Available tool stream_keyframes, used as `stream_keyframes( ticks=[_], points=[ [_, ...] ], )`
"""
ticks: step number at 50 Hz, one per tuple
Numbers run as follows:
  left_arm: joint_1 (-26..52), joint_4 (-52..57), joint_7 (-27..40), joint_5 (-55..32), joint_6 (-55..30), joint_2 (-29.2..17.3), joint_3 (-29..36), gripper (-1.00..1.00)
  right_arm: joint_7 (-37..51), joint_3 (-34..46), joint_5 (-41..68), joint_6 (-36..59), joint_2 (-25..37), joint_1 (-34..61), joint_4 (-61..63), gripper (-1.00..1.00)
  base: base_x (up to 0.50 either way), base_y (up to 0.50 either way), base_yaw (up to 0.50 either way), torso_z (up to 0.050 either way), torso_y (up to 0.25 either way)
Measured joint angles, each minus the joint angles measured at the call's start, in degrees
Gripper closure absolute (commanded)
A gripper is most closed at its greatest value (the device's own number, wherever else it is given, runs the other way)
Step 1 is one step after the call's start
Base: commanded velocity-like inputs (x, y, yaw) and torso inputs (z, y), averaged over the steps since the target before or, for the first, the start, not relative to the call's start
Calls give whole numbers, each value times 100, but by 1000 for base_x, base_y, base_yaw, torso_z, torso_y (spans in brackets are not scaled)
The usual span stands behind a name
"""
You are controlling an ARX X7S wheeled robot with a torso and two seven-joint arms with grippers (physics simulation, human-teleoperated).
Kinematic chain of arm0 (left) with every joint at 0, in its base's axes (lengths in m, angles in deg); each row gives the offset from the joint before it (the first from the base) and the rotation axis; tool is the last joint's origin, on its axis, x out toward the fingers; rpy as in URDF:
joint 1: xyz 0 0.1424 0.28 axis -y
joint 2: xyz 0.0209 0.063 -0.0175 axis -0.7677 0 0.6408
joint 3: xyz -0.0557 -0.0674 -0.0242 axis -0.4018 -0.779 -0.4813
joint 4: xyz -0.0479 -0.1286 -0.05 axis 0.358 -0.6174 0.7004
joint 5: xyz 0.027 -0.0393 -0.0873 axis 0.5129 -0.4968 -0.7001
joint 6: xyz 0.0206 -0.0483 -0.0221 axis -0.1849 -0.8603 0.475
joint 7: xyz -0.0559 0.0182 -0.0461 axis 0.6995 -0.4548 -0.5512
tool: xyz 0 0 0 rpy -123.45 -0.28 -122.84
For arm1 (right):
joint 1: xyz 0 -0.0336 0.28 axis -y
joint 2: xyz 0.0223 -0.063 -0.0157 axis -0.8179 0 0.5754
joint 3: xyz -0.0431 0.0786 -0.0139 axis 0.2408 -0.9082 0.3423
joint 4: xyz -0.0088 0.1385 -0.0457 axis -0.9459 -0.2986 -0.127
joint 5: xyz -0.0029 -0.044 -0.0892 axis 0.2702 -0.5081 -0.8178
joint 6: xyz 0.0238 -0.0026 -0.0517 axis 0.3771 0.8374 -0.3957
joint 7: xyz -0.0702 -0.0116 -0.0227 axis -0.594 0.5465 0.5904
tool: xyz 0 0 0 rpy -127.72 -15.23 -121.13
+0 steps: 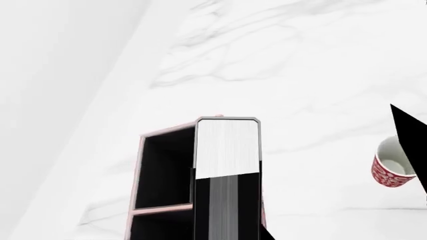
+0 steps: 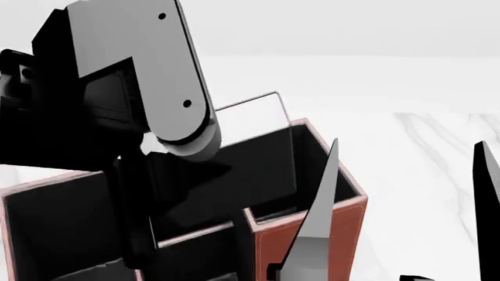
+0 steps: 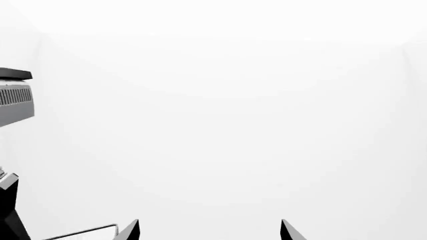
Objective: Pick up the book and place it in the front compartment of the caddy.
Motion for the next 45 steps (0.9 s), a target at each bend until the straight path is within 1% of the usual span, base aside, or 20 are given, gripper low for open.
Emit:
stream_keyframes(
  ticks=[13, 26, 45],
  points=[
    [24, -669, -372, 388, -340, 185, -141, 100, 50, 50, 8, -25, 47, 54, 22, -100, 0, 0, 0, 1, 1],
    [-49, -1188, -775, 833, -624, 336, -101, 100, 125, 86, 24, -105, 138, 87, 31, -100, 0, 0, 0, 0, 2],
    [-467, -1633, -996, 1229, -728, 352, 33, 100, 161, 161, 11, -242, 201, 101, -45, -100, 0, 0, 0, 0, 1]
  ],
)
